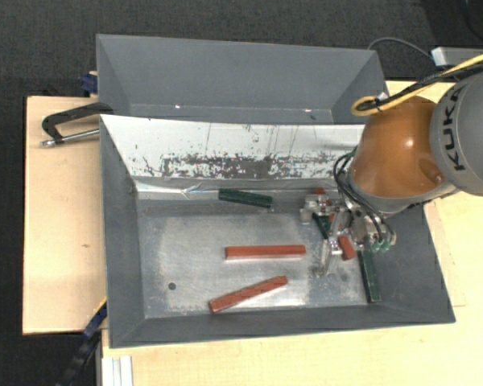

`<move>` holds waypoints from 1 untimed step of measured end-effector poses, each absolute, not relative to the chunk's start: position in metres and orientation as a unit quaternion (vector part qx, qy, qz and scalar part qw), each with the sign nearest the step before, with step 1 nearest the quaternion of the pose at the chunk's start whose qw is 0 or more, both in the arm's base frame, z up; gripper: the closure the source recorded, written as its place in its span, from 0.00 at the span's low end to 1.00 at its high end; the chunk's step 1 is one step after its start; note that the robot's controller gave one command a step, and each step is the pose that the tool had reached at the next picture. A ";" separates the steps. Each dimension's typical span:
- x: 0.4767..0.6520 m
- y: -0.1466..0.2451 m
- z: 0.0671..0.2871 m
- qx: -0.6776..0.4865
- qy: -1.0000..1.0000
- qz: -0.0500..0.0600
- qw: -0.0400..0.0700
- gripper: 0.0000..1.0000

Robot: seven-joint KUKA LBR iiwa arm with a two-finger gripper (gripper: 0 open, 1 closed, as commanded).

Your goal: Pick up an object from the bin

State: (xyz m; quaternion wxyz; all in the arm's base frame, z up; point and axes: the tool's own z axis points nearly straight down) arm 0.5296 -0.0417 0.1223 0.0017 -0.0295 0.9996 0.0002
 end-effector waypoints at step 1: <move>0.566 -0.042 0.101 -0.029 1.000 0.000 0.002 0.00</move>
Offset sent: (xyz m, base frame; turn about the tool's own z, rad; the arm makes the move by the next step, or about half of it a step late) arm -0.0099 0.0603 -0.0523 -0.1161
